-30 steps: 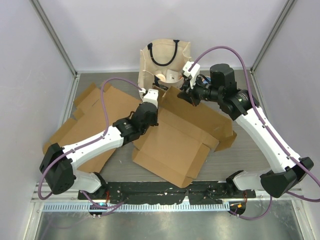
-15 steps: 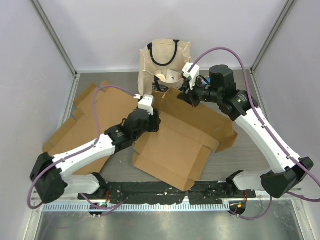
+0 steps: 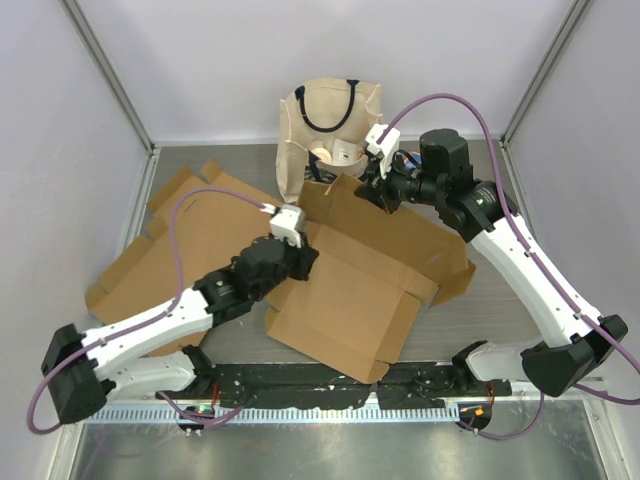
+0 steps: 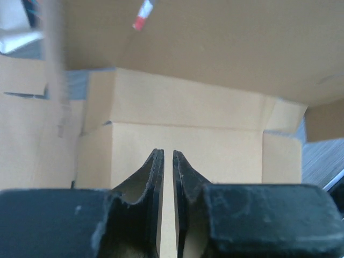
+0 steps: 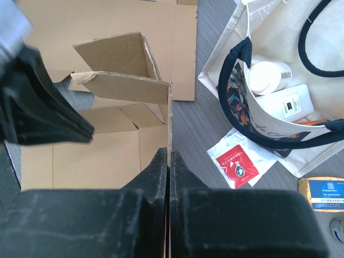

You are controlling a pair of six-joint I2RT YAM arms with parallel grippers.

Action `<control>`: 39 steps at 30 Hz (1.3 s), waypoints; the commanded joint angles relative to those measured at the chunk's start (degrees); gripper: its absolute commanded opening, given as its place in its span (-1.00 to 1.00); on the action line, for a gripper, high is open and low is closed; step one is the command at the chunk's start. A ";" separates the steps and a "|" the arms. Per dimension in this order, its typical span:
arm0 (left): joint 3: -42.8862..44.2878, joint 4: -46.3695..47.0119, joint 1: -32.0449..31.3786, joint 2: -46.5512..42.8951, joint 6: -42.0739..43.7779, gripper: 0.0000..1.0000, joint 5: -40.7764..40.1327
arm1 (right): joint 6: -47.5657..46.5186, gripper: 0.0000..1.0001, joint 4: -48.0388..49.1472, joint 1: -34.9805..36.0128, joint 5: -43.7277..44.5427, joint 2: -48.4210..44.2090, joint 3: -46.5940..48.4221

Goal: Fold the paper box

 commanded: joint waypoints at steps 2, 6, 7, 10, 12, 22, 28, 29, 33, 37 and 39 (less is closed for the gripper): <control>5.50 5.47 -4.31 7.53 6.74 -0.74 -8.41 | 1.07 -0.97 2.82 0.02 -1.27 -0.89 2.86; 8.49 4.07 -4.22 14.20 7.62 -0.85 -25.09 | 1.16 -0.98 2.64 0.10 -1.79 -1.06 3.21; 8.94 4.15 -4.05 15.09 8.06 -0.85 -28.34 | 1.16 -0.98 2.47 0.10 -1.97 -1.07 3.30; 9.90 5.90 -2.39 17.12 8.59 -0.85 -28.04 | 0.99 -0.97 1.85 0.02 -2.23 -1.15 3.91; 11.74 4.34 -1.24 18.35 7.98 -0.86 -27.58 | 0.90 -0.98 1.76 0.10 -2.32 -1.50 4.09; 10.61 4.24 2.11 16.60 8.15 -0.86 -25.39 | 0.37 -0.97 1.23 0.02 -3.02 -1.94 3.74; 9.99 3.71 5.53 16.06 5.87 -0.85 -20.90 | 0.46 -0.98 1.41 0.10 -3.64 -2.21 3.47; 10.17 3.36 5.62 16.42 5.87 -0.86 -20.47 | 0.46 -0.98 1.50 0.10 -3.64 -2.12 3.47; 11.84 3.27 5.62 19.49 6.22 -0.86 -19.41 | 0.46 -0.98 1.59 0.02 -3.90 -2.47 3.56; 12.81 1.96 5.71 20.90 5.43 -0.86 -16.43 | 0.55 -0.98 1.85 0.02 -4.17 -2.73 3.56; 12.81 2.04 5.62 21.08 4.82 -0.87 -15.20 | 0.55 -0.98 2.03 0.02 -4.17 -2.56 3.65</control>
